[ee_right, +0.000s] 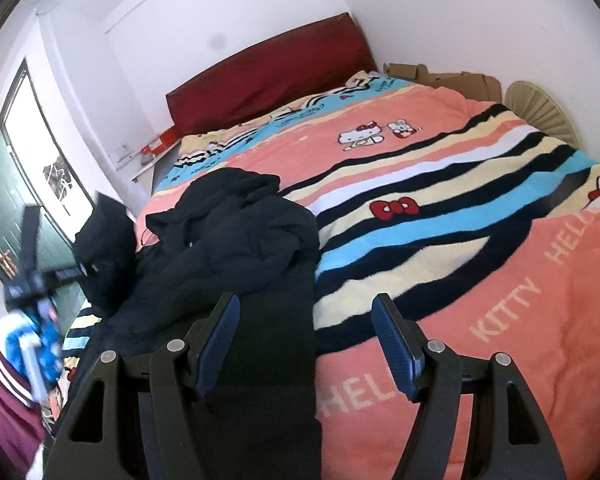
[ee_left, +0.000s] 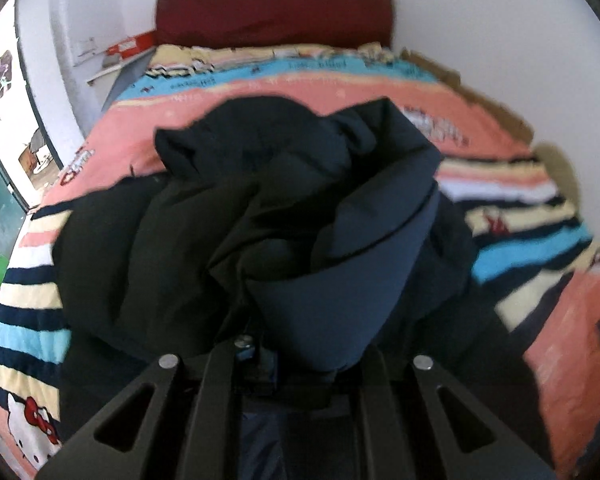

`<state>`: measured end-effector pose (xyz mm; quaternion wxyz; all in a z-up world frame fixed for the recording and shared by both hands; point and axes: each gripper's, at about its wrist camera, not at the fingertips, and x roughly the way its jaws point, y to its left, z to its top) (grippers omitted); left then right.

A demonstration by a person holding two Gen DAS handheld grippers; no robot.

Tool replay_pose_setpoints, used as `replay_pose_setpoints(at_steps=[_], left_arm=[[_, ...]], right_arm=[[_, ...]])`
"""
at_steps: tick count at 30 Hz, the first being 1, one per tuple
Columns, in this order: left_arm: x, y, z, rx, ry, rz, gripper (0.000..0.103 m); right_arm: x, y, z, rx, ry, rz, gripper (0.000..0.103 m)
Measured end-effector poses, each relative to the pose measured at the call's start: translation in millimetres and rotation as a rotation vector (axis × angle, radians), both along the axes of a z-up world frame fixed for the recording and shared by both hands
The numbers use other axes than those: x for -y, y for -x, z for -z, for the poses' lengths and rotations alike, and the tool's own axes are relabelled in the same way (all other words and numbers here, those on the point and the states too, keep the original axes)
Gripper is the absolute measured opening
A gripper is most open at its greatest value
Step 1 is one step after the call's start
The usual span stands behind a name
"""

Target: Fold large clothes

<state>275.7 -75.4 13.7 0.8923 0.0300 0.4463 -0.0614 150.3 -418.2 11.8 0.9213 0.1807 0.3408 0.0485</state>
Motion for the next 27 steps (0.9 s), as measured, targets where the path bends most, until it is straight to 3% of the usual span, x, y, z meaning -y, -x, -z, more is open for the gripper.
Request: replay_pose_setpoints(at_steps=[4, 8, 13, 18, 22, 27], left_arm=[[20.0, 6.0, 43.3, -0.046, -0.117, 0.025, 0.010], [27.5, 11.7, 54.6, -0.036, -0.154, 0.051, 0.013], [15.6, 16.2, 45.0, -0.046, -0.085, 0.072, 0.021], [9.1, 29.8, 30.0, -0.057, 0.032, 0.141, 0.048], [10.6, 39.4, 14.2, -0.035, 0.078, 0.175, 0.050], [-12.0, 56.8, -26.2, 0.045, 0.171, 0.169, 0.050]], right_arm=[[4.6, -1.7, 4.7, -0.008, -0.010, 0.009, 0.068], [-0.6, -4.4, 7.8, -0.018, -0.001, 0.001, 0.068], [-9.0, -4.7, 8.1, -0.028, 0.020, -0.012, 0.068], [-14.4, -1.8, 3.8, -0.028, 0.034, -0.008, 0.068], [-22.8, 3.0, -4.1, -0.022, 0.049, -0.012, 0.069], [-37.1, 14.5, -22.2, -0.002, 0.086, -0.031, 0.071]])
